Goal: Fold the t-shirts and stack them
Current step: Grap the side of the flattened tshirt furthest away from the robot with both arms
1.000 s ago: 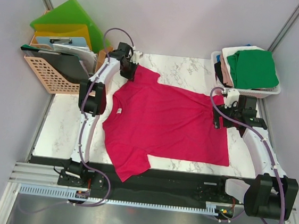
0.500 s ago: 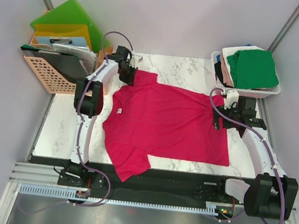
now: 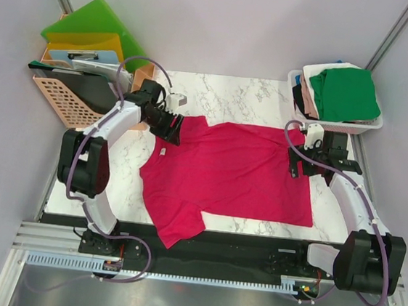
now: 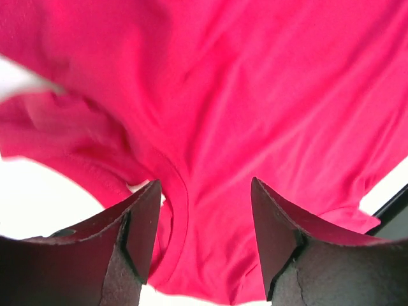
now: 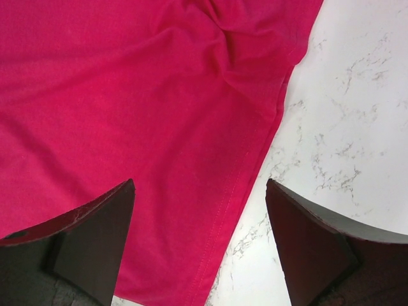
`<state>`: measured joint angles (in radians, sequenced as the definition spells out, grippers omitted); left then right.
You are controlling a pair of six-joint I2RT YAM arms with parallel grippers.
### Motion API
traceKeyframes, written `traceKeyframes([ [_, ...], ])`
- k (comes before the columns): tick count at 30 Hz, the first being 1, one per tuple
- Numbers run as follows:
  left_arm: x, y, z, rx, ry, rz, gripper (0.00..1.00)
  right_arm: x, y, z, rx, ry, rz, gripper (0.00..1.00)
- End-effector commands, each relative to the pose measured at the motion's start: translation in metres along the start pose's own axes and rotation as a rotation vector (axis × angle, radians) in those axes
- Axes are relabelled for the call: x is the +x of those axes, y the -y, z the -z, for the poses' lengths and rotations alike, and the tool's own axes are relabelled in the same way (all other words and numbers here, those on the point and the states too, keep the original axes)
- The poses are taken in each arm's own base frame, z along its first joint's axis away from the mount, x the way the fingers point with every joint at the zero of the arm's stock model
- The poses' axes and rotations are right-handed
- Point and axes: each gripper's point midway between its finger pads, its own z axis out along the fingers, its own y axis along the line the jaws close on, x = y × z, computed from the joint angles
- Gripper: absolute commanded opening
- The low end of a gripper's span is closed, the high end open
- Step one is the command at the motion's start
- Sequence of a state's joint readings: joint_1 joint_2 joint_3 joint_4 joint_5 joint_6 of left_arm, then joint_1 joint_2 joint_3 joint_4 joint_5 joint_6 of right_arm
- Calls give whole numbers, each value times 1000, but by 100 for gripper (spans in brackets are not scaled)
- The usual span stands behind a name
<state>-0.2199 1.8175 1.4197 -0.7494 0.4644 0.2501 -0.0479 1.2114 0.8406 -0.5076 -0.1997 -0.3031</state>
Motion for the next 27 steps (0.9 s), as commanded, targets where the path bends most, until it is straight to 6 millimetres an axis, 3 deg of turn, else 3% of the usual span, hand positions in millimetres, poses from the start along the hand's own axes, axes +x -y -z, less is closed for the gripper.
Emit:
traceKeyframes([
  [1,3,-5,9,-54,49,-81,66,-11,-1,-1,-15,43,21,91],
  [4,6,-9,10,-91,67,-81,65,-11,-2,1,-15,48,24,91],
  [7,-16,-28,9,-183,133,-74,65,-11,-3,1,-19,50,25,91],
  [11,-53,-48,-1,-221,164,-48,65,-9,-3,-1,-23,38,21,91],
  [12,-71,-50,3,-226,192,-54,65,-9,-3,0,-21,39,23,91],
  [13,-74,-55,-4,-227,186,-45,65,-7,-3,0,-20,39,23,91],
  [14,-91,-56,1,-232,219,-49,65,-6,-3,0,-19,37,24,91],
  [15,-96,-57,1,-233,220,-51,66,-5,-3,0,-18,35,24,91],
  [16,-93,-64,-14,-229,183,-36,66,-4,-3,0,-18,33,26,91],
  [17,-115,-68,-6,-248,214,-47,66,-4,-3,0,-17,31,27,91],
  [18,-109,-70,-11,-240,159,-27,66,-4,-3,0,-17,32,25,91],
  [19,-98,-81,-36,-229,96,-1,66,-5,-3,-1,-20,33,22,91],
  [20,-113,-83,-33,-237,115,0,66,-6,-4,-1,-24,33,21,91],
  [27,-102,-95,-71,-198,37,64,66,-4,-3,1,-17,38,31,91],
])
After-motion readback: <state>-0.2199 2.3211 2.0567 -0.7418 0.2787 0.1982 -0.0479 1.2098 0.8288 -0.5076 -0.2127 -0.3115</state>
